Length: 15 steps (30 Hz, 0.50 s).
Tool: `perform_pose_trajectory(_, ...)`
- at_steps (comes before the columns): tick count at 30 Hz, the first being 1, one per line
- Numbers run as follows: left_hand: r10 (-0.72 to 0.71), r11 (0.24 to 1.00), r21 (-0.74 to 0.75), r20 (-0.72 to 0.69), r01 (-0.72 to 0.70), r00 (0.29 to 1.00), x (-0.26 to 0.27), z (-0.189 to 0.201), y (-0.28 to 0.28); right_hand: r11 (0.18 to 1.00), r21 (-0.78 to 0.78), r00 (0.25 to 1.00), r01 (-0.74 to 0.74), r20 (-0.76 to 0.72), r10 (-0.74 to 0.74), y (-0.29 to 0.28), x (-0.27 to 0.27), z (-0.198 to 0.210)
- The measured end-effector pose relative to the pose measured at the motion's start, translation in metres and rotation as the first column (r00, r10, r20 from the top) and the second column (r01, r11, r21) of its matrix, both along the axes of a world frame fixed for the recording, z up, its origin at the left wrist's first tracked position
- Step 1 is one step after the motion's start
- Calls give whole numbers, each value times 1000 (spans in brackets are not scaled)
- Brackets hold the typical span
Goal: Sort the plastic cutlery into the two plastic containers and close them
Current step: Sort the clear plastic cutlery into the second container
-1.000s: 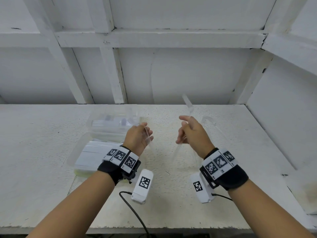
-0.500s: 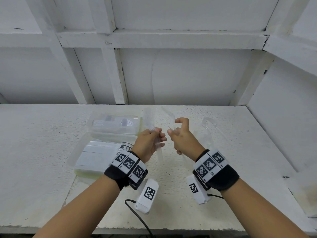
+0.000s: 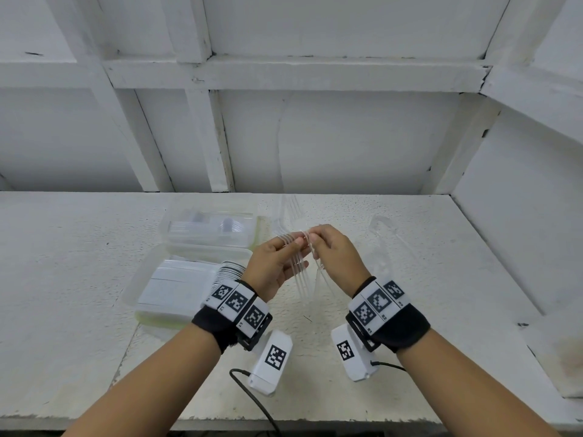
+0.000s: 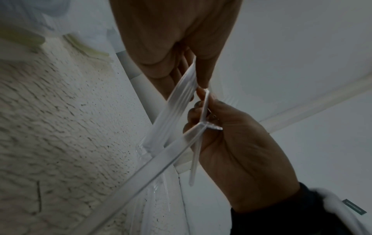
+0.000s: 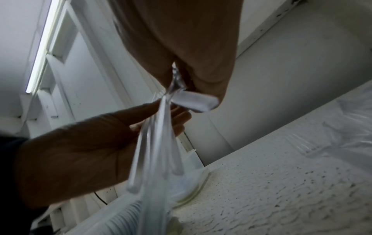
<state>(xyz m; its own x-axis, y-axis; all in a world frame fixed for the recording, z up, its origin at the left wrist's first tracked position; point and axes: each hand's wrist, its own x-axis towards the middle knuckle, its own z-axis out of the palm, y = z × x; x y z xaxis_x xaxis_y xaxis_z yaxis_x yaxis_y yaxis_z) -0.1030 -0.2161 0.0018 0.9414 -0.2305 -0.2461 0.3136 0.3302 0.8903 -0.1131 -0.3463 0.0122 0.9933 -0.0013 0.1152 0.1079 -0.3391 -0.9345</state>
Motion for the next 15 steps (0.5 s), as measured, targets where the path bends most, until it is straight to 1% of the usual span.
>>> perform_pose_trajectory(7, -35, 999, -27, 8, 36, 999, -3, 1, 2, 998, -38, 997, -45, 53, 47, 7, -4, -4)
perform_pose_trajectory(11, -68, 997, -26, 11, 68, 998, -4, 1, 5, 991, -118, 994, -56, 89, 67, 6, -1, -3)
perform_pose_trajectory(15, -121, 992, -39, 1, 121, 993, -7, 2, 7, 988, -125, 995, -87, 33, 92, 5, -1, -2)
